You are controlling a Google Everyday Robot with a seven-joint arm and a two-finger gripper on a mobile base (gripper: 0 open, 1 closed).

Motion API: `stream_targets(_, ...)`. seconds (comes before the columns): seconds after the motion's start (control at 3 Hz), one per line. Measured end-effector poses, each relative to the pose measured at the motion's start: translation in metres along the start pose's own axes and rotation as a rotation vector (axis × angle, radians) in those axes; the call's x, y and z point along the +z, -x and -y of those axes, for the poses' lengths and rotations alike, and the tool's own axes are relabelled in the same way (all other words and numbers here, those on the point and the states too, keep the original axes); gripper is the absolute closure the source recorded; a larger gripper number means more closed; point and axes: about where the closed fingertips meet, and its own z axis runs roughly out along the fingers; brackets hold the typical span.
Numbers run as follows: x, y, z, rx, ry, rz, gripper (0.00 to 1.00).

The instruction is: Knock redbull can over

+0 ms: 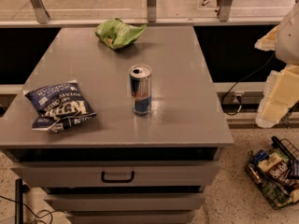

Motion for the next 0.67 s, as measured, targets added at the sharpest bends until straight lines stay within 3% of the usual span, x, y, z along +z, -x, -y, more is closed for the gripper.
stream_targets(0.33, 0.0, 0.0, 0.0, 0.0, 0.0, 0.0, 0.0)
stream_targets(0.67, 0.0003, -0.0003, 0.0005, 0.093, 0.002, 0.083, 0.0)
